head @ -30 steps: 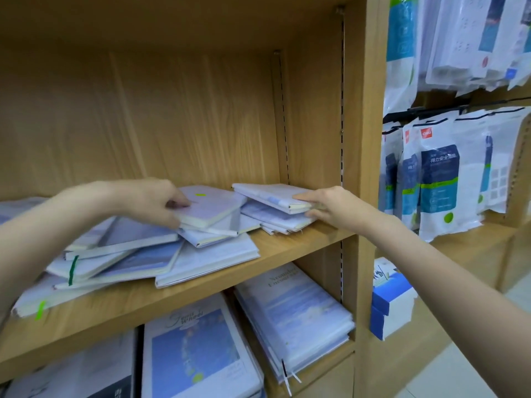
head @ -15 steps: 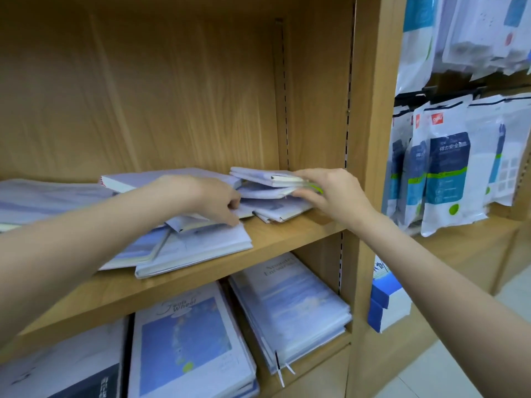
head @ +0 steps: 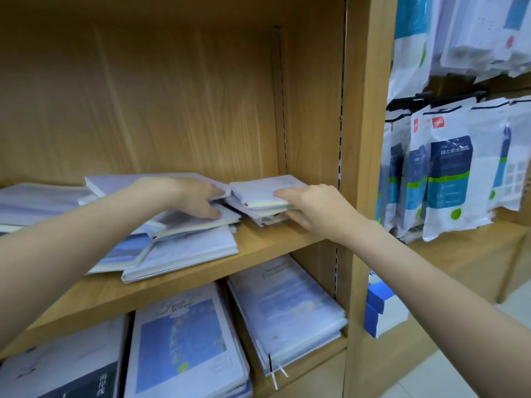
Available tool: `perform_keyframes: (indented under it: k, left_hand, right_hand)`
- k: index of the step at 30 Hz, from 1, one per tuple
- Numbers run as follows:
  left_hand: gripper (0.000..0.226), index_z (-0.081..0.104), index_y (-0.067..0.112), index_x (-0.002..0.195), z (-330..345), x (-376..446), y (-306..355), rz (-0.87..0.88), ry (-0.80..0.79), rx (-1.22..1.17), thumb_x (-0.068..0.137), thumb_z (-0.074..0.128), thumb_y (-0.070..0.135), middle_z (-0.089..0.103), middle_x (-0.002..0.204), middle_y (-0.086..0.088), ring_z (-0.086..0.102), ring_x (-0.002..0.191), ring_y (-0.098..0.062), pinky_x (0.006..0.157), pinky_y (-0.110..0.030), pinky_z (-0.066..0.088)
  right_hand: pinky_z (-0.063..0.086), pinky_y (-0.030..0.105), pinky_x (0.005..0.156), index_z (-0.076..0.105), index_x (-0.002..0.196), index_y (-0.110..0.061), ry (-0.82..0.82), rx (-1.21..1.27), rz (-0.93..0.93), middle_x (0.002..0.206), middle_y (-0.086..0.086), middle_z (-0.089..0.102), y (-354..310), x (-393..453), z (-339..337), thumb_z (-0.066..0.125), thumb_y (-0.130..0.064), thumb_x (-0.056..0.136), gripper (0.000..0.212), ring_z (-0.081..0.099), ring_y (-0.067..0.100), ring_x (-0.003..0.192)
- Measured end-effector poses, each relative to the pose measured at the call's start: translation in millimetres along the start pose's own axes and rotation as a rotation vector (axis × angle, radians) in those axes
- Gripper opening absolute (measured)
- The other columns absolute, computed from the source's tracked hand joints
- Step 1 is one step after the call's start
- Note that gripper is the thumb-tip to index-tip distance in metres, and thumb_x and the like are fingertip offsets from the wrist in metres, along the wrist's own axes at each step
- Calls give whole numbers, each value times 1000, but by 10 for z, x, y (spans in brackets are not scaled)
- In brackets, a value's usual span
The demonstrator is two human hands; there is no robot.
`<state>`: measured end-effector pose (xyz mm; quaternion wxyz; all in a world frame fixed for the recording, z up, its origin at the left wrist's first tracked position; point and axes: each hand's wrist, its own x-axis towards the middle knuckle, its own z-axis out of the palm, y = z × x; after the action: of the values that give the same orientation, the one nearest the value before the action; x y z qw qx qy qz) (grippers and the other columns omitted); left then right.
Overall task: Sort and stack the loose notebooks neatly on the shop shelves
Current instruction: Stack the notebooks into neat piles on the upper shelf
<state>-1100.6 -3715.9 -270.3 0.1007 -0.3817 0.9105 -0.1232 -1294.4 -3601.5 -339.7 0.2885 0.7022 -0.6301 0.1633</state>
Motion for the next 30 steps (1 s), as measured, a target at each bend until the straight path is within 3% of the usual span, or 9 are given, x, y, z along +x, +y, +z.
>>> perform_keyframes:
  k: [4,11,13,14,17,18,24,27,30]
  left_hand:
    - [54,24,31,147,-6,27,-120,-19,-71,24,96,42,33,19,156,-1,29,138,-21,109,-27,26]
    - [46,34,35,142,-4,63,-77,-89,-116,101,97,37,30,40,146,0,40,130,-23,106,-33,33]
    - [45,38,33,141,-37,64,-58,-96,-118,102,96,39,30,44,142,0,43,127,-23,105,-34,35]
    - [45,40,31,140,-39,61,-50,-97,-119,101,95,39,29,45,140,-1,44,125,-24,104,-33,36]
    - [41,48,25,135,3,56,-20,-64,-97,-11,95,41,27,47,139,-1,44,125,-21,104,-29,34]
    - [40,48,25,135,21,53,-14,-44,-83,-81,95,42,28,44,142,0,41,128,-20,104,-28,31]
    - [38,46,26,136,44,117,143,129,-137,-310,98,42,30,38,144,9,32,135,-11,110,-26,20]
    - [34,53,14,128,36,225,178,92,-197,-281,97,41,18,46,138,0,40,128,-20,110,-37,29]
    - [29,56,4,109,49,367,166,48,-181,-372,86,40,-2,54,123,-8,50,113,-24,96,-35,39]
  right_hand:
    - [45,28,47,63,97,-8,298,82,-33,75,3,65,171,99,-249,64,-15,84,14,61,23,57]
    - [42,29,44,63,99,-4,653,-62,90,79,9,66,213,184,-423,59,-17,84,20,61,30,60]
    - [43,28,43,65,93,-5,585,-170,-26,78,7,66,136,126,-305,62,-11,80,15,62,26,62]
    - [47,29,47,65,94,-6,443,-207,-91,83,7,67,133,75,-221,63,-11,79,16,64,26,68]
    - [51,35,84,54,127,-19,-182,-91,-23,132,-3,55,218,-134,-129,55,-36,92,39,57,20,114]
    - [46,34,93,48,134,-23,-263,-37,26,139,-6,49,264,-162,-151,52,-43,92,47,50,17,122]
    - [42,32,93,39,140,-28,-208,18,40,142,-10,44,229,-123,-93,52,-47,91,54,39,11,130]
    - [47,33,83,43,137,-31,-127,-8,74,136,-10,50,165,-62,33,49,-53,90,52,43,12,125]
    - [45,32,78,48,133,-31,-89,24,147,128,-6,56,135,50,101,54,-58,84,56,48,16,120]
